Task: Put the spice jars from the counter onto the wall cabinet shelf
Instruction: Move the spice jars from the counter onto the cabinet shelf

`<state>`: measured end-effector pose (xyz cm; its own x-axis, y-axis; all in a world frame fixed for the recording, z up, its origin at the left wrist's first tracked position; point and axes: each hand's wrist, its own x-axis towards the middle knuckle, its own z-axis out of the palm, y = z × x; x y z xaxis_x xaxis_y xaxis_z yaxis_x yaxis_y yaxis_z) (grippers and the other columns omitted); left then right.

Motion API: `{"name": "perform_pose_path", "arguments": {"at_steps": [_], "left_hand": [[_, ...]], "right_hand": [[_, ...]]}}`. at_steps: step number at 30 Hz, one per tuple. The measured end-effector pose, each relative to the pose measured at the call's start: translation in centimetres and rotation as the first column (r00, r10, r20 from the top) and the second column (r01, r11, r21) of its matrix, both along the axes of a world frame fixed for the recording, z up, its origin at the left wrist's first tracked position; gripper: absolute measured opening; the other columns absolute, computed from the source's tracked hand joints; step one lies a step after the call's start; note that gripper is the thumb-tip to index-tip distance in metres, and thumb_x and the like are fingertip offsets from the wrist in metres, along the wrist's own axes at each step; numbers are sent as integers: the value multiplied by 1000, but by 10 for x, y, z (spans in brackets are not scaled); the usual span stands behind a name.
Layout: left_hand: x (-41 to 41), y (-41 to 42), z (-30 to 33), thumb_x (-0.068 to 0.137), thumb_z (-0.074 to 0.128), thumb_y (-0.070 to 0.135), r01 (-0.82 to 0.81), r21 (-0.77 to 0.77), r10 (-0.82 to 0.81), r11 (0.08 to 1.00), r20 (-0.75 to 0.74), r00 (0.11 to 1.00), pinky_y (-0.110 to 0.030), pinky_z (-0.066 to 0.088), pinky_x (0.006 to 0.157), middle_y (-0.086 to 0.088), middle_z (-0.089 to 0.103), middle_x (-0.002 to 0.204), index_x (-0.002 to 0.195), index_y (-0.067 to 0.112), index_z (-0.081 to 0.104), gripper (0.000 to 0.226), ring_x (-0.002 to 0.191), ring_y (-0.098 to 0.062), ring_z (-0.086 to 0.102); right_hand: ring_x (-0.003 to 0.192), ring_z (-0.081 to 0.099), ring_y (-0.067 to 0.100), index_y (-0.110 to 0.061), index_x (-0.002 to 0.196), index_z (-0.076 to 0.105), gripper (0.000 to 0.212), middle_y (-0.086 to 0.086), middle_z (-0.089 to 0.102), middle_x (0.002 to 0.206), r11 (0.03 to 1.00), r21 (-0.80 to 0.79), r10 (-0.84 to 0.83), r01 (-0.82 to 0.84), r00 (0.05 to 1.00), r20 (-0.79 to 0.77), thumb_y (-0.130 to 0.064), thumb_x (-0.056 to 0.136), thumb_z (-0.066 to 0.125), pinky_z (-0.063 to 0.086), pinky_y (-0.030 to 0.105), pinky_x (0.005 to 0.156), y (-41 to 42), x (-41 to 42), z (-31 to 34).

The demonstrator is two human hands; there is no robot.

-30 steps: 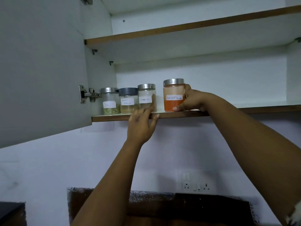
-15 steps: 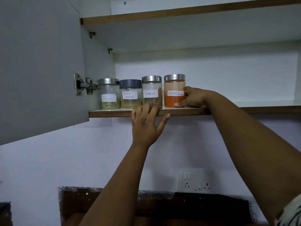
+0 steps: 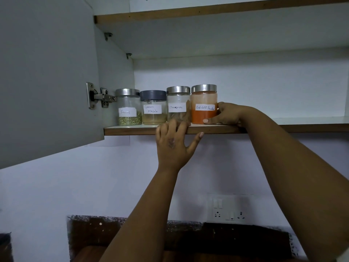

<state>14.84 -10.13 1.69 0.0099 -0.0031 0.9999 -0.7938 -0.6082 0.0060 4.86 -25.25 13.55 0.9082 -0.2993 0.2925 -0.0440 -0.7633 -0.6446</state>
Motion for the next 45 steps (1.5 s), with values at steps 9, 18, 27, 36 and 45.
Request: {"name": "perform_pose_path", "arguments": {"at_steps": [9, 18, 27, 36, 45], "left_hand": [[-2, 1, 0, 88, 48, 64, -29, 17, 29, 999, -12, 999, -32, 34, 87, -5, 59, 95, 99, 17, 64, 51, 90, -21, 51], [-1, 4, -1, 91, 48, 61, -106, 75, 106, 992, 8, 994, -35, 39, 85, -6, 56, 95, 102, 17, 59, 46, 88, -22, 50], [-13, 12, -1, 94, 50, 54, -51, 92, 52, 994, -8, 999, -39, 40, 89, -8, 56, 96, 101, 11, 60, 44, 90, -24, 49], [-49, 8, -58, 92, 43, 1, 274, 91, -258, 957, -159, 953, -51, 19, 117, -14, 36, 152, 144, 11, 44, 53, 143, -32, 28], [-83, 29, -246, 95, 40, 22, 449, 235, -237, 862, -594, 768, -50, 22, 117, -15, 45, 145, 139, 7, 47, 47, 138, -32, 37]], "right_hand": [[123, 47, 25, -10, 144, 35, 70, 11, 47, 143, 1000, 6, -18, 18, 1000, 1, -21, 85, 72, 37, 29, 94, 5, -8, 1], [126, 46, 30, -10, 147, 19, 96, 13, 41, 145, 986, -79, -152, 146, 986, -74, -45, 78, 75, 43, 40, 99, 1, -6, 2], [138, 37, 33, -16, 154, -10, 100, 14, 29, 156, 863, -397, -323, 313, 945, 44, -75, 86, 34, 33, 46, 109, 21, -27, -29], [132, 38, 29, -18, 142, 41, 66, 8, 40, 145, 680, -480, -154, 555, 747, 646, -45, 85, 61, 39, 48, 99, 34, -65, -140], [130, 37, 26, -28, 151, 20, 75, 6, 38, 144, 906, -302, -250, 296, 951, 183, -47, 89, 58, 35, 42, 103, 63, -90, -323]]}}
